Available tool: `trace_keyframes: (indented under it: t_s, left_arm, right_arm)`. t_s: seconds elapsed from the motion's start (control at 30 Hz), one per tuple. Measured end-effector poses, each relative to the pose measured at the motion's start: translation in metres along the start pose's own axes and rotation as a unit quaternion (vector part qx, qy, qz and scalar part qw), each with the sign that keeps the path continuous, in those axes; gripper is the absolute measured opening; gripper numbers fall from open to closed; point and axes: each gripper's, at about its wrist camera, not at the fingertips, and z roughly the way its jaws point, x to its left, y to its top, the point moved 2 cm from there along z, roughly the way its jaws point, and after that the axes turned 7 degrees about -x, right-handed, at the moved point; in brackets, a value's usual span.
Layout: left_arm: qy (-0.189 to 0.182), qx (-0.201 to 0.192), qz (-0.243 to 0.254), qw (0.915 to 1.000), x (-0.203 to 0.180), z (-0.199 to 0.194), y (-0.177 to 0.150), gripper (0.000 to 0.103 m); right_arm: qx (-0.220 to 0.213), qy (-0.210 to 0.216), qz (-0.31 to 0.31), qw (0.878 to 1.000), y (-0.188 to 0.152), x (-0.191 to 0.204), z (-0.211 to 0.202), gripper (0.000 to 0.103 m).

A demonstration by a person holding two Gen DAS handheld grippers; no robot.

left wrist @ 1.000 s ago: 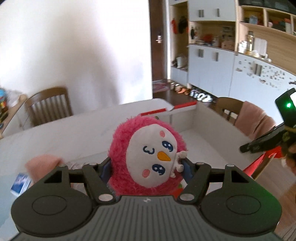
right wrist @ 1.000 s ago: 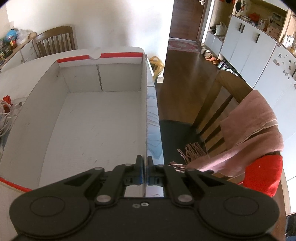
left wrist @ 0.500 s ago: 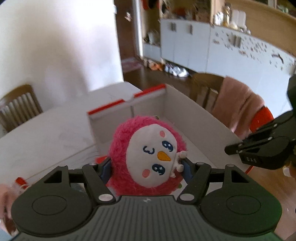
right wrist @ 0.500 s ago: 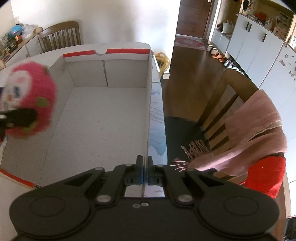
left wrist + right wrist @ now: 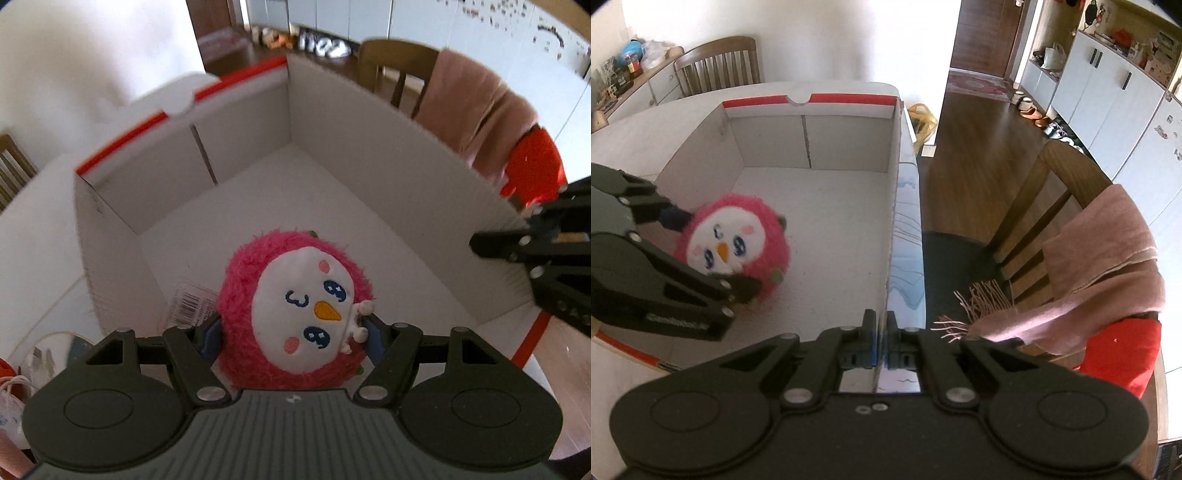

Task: Organize objects
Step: 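Carry the plush toy with the left gripper into the red-and-white box and release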

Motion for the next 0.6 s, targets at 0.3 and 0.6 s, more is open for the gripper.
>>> trace_keyframes:
  t_s: [0.3, 0.6]
  left_arm:
    - [0.001, 0.019, 0.009, 0.9998, 0.0, 0.002, -0.004, 0.079]
    - [0.003, -0.016, 0.0, 0.9999, 0.002, -0.023, -0.009, 0.084]
  right_arm:
    - [0.0, 0.002, -0.001, 1.0, -0.001, -0.001, 0.0, 0.003]
    - [0.002, 0.005, -0.002, 1.0, 0.001, -0.001, 0.0, 0.003]
